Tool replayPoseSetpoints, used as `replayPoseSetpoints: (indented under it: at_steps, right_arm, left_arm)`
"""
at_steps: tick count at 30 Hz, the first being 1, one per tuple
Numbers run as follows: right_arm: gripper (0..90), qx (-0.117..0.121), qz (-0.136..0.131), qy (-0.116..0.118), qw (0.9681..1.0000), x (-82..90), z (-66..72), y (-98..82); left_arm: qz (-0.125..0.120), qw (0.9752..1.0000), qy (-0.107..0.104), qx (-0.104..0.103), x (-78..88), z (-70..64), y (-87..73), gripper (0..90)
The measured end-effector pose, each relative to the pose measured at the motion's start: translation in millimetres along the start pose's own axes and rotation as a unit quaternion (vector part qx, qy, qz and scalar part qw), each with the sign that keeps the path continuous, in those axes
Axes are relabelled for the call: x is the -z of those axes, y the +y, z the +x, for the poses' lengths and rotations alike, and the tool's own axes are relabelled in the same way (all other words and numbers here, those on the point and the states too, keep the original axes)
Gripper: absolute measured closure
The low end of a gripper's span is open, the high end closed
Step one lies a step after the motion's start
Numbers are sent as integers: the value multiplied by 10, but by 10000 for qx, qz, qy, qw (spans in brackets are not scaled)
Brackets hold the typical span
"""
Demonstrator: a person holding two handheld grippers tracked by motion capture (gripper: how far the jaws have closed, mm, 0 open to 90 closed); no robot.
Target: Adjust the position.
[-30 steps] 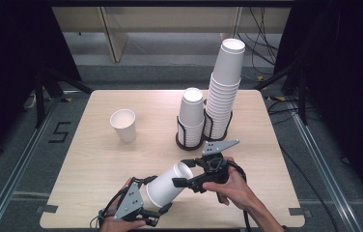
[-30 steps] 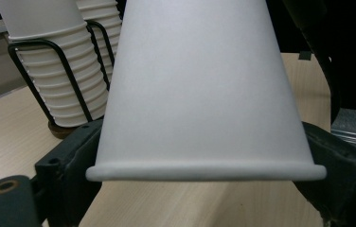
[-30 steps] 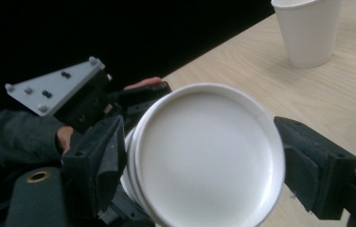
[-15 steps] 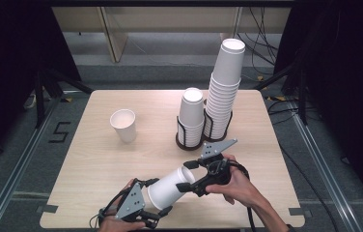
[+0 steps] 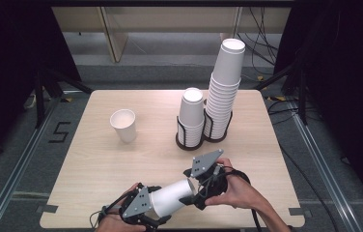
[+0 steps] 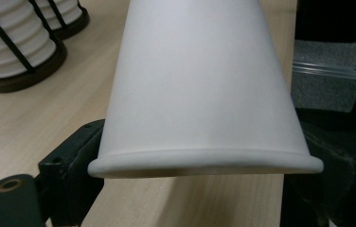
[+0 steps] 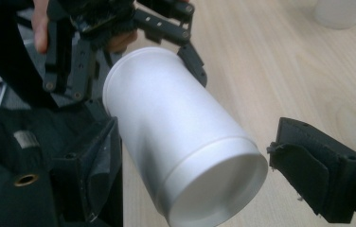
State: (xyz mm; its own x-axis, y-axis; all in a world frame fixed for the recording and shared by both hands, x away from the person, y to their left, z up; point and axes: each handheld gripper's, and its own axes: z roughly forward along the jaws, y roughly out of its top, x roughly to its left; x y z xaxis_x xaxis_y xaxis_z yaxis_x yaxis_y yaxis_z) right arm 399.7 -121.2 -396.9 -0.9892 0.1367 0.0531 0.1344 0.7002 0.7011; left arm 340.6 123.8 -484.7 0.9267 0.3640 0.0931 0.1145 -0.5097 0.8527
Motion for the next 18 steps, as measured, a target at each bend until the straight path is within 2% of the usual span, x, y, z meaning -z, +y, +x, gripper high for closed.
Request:
replayPoseSetpoints:
  at_steps: [2, 3, 4, 6, 7, 9, 11, 12, 13, 14, 15, 16, 17, 18]
  right_arm:
    - [174, 156, 186, -21, 9997, -39, 30, 0]
    - [177, 327, 353, 4, 9988, -77, 55, -1]
    - [177, 327, 353, 4, 9988, -77, 55, -1]
    - [181, 574, 576, 27, 9967, -132, 92, -4]
    - [181, 574, 576, 27, 9967, -132, 92, -4]
    - [172, 803, 706, 39, 9943, -175, 100, -6]
    - [186, 920, 920, 43, 9915, -225, 145, -2]
    - [186, 920, 920, 43, 9915, -225, 145, -2]
    - [187, 990, 986, 46, 9902, -248, 159, -1]
    - [189, 955, 1185, 34, 9883, -290, 216, -8]
    - [189, 955, 1185, 34, 9883, -290, 216, -8]
    - [189, 1107, 1266, 56, 9857, -323, 224, -3]
    - [191, 1312, 1402, -29, 9814, -345, 219, -4]
    - [193, 1298, 1545, -80, 9794, -368, 253, -9]
  left_arm:
    - [107, 9999, -17, -77, -2, 1, -3, 111]
    - [129, 9999, -52, -71, -3, -1, -2, 110]
    - [144, 9998, -74, -83, -2, -4, 1, 110]
    - [197, 9996, -150, -110, 0, -3, 6, 110]
    - [231, 9995, -166, -133, -2, 1, 5, 110]
    - [252, 9994, -182, -131, -5, -10, 1, 111]
    - [390, 9986, -303, -202, -9, -13, 1, 111]
    - [390, 9986, -303, -202, -9, -13, 1, 111]
    - [431, 9980, -388, -231, -16, -12, 1, 111]
    - [467, 9978, -379, -264, -14, -22, 2, 111]
    - [544, 9971, -441, -295, -8, -21, 9, 111]
    - [488, 9975, -416, -313, -19, -33, 3, 112]
    - [501, 9970, -487, -331, -22, -40, 7, 112]
    - [521, 9968, -505, -346, -21, -46, 10, 113]
